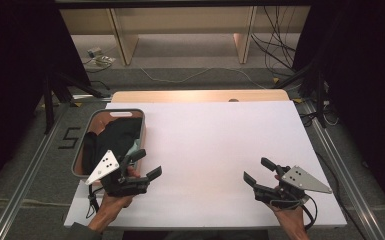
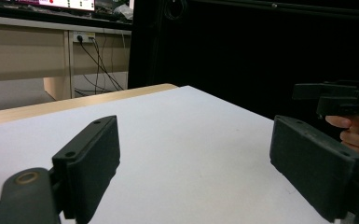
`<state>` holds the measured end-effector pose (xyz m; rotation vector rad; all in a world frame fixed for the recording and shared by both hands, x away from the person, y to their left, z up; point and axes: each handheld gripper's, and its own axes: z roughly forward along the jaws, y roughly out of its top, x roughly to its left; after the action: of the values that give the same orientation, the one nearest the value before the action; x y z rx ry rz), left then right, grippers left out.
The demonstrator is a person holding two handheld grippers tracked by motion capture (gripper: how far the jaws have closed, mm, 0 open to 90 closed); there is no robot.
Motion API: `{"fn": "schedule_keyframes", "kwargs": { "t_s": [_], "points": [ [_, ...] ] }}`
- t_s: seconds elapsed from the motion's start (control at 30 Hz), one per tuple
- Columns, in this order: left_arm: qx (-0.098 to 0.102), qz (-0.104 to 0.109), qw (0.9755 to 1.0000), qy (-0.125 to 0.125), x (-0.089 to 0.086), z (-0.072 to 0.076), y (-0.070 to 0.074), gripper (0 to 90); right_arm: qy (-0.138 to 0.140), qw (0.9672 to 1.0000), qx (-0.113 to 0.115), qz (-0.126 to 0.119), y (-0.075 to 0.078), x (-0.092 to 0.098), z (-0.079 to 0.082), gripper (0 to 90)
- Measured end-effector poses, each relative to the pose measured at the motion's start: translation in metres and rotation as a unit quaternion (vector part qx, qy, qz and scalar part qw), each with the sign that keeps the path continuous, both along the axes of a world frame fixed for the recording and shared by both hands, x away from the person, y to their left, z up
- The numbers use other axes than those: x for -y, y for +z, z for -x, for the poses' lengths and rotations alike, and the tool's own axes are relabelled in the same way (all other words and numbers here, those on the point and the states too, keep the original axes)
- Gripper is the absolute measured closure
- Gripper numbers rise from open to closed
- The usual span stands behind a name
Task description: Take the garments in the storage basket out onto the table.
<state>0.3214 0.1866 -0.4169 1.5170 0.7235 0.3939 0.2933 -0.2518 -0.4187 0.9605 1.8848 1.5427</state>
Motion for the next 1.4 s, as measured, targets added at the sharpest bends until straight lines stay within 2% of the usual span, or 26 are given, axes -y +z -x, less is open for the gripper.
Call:
{"fn": "schedule_keyframes", "kwargs": {
  "t_s": [0.53, 0.7, 0.87, 1.1, 1.27, 1.4],
  "points": [
    [-0.002, 0.005, 1.0000, 0.002, -0.001, 0.000, 0.001, 15.6, -0.002, 1.0000, 0.000, 0.001, 0.000, 0.000, 0.000, 25.3],
    [0.001, 0.014, 0.9998, 0.013, -0.005, -0.001, 0.005, 15.6, -0.002, 1.0000, 0.000, 0.000, 0.000, 0.000, 0.000, 25.3],
    [-0.006, 0.021, 0.9995, 0.022, -0.009, -0.003, 0.006, 15.6, -0.001, 1.0000, 0.000, 0.000, 0.000, 0.000, 0.000, 25.3],
    [-0.009, 0.010, 0.9994, 0.031, -0.009, -0.005, 0.009, 15.6, -0.004, 1.0000, -0.001, -0.002, 0.000, 0.000, 0.000, 25.3],
    [-0.009, -0.006, 0.9987, 0.049, -0.010, -0.009, 0.019, 15.7, -0.003, 1.0000, 0.000, -0.002, 0.001, 0.000, 0.000, 25.2],
    [-0.029, -0.012, 0.9980, 0.055, -0.012, -0.019, 0.028, 15.6, -0.004, 1.0000, 0.001, -0.002, 0.001, -0.001, 0.000, 25.2]
  ]
}}
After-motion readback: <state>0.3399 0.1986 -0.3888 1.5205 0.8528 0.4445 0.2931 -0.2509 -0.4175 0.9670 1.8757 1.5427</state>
